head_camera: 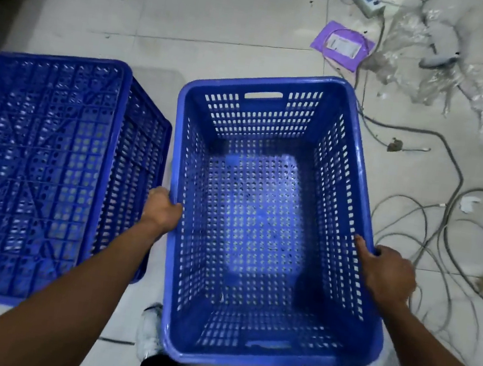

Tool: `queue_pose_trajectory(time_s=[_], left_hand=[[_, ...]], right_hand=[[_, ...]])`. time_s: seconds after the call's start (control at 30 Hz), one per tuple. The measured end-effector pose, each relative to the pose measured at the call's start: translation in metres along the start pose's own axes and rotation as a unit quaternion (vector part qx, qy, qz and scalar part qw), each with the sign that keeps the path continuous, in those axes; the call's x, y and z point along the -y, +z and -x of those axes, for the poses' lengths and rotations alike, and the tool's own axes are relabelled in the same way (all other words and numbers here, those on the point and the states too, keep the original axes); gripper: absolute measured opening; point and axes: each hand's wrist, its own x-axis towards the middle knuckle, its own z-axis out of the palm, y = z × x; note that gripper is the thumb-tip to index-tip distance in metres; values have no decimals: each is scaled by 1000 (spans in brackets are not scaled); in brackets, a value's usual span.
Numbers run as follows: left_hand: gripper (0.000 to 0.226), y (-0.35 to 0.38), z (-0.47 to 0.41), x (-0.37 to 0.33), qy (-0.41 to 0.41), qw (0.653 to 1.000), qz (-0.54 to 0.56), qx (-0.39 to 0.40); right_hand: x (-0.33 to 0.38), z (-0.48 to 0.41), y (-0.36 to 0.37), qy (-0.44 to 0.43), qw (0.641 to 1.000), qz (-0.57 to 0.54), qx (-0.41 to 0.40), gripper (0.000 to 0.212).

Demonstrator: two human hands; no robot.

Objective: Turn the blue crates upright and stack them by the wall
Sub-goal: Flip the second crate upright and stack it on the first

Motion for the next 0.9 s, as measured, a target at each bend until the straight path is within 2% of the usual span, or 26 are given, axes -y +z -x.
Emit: queue_pose_trajectory(time_s=[0.1,0.17,0.23,0.3,0.37,0.43,0.53,0.7,0.83,0.9], left_hand=[[19,8,-22,14,-19,999,39,5],[13,2,1,-6,-24,997,75,0],[8,5,12,-13,-54,987,151,2],[17,13,13,-9,-85,977,193,14],[24,21,12,0,-94,979,179,28],[19,24,10,4,-82,984,158,21],[17,18,9,6,-67,989,134,-1],[23,6,16,3,-75,992,103,17],[30,-20,40,3,-73,994,78,28],[26,-37,63,3,-47,998,23,26]], right_hand=[[1,-8,-2,-13,999,35,34,70],[6,-12,-3,-23,996,64,56,66],[19,-17,-5,-43,996,37,66,48],[37,-22,-8,-50,994,-40,85,31],[51,-27,-11,-26,990,-90,103,32],[58,-31,-11,-5,989,-119,90,36],[65,-34,-12,19,989,-131,60,32],[69,-39,-19,70,982,-160,73,26],[79,-17,-49,94,970,-218,59,27],[86,-1,-75,104,967,-228,48,27]])
